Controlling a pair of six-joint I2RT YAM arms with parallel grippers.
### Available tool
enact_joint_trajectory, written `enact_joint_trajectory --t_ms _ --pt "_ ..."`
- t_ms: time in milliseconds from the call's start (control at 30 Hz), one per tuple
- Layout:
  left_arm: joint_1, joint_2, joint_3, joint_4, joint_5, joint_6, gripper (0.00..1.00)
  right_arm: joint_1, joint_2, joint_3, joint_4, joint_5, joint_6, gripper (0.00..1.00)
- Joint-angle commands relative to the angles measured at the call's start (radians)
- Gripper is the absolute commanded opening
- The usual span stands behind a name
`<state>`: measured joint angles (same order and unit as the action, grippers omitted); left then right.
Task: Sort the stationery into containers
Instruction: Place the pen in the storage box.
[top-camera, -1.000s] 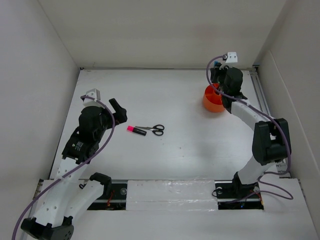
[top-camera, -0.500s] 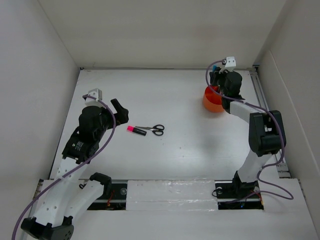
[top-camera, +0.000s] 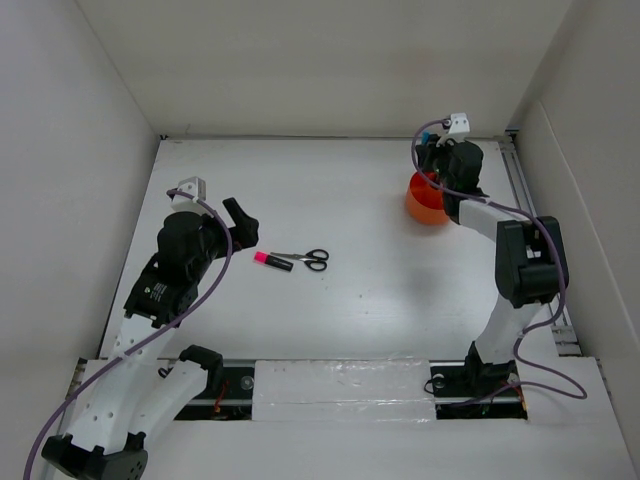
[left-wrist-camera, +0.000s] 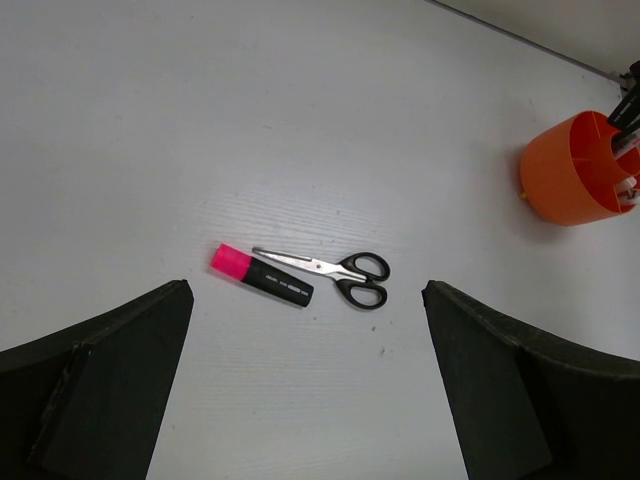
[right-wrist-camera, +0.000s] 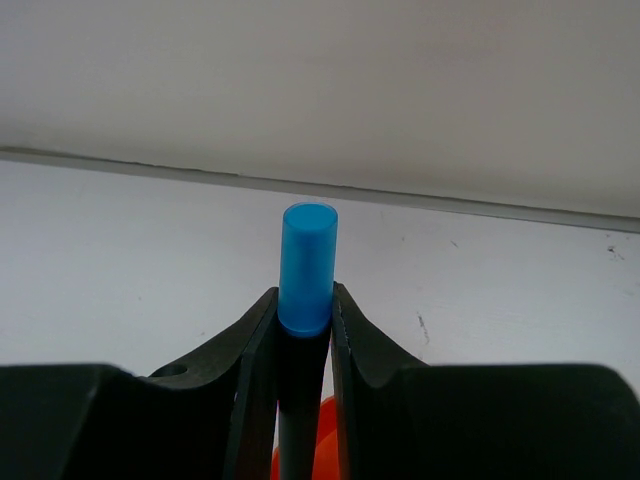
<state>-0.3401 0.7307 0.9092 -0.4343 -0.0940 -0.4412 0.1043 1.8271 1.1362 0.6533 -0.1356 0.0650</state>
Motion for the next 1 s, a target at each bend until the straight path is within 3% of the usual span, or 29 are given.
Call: enact_joint_trajectory --t_ms 0,467,567,700,967 --pt "0.0 -0.004 -0.003 0.051 0.011 0.018 1.0 -0.009 0.014 0.063 -0.012 -0.027 0.032 0.0" --pt "0.0 -0.013 -0.012 0.051 0.02 0.018 1.0 -0.011 0.008 0.092 -0.116 0.007 0.064 0.0" --pt "0.0 -0.013 -0.012 0.051 0.02 0.018 1.0 0.015 -0.044 0.068 -0.159 0.105 0.113 0.0" --pt "0.0 -0.013 -0.012 0.051 0.03 0.018 1.0 0.103 -0.075 0.082 -0.236 0.39 0.122 0.0" --pt "0.0 -0.022 -0.012 0.051 0.03 0.018 1.0 0.113 -0.054 0.096 -0.267 0.487 0.154 0.0"
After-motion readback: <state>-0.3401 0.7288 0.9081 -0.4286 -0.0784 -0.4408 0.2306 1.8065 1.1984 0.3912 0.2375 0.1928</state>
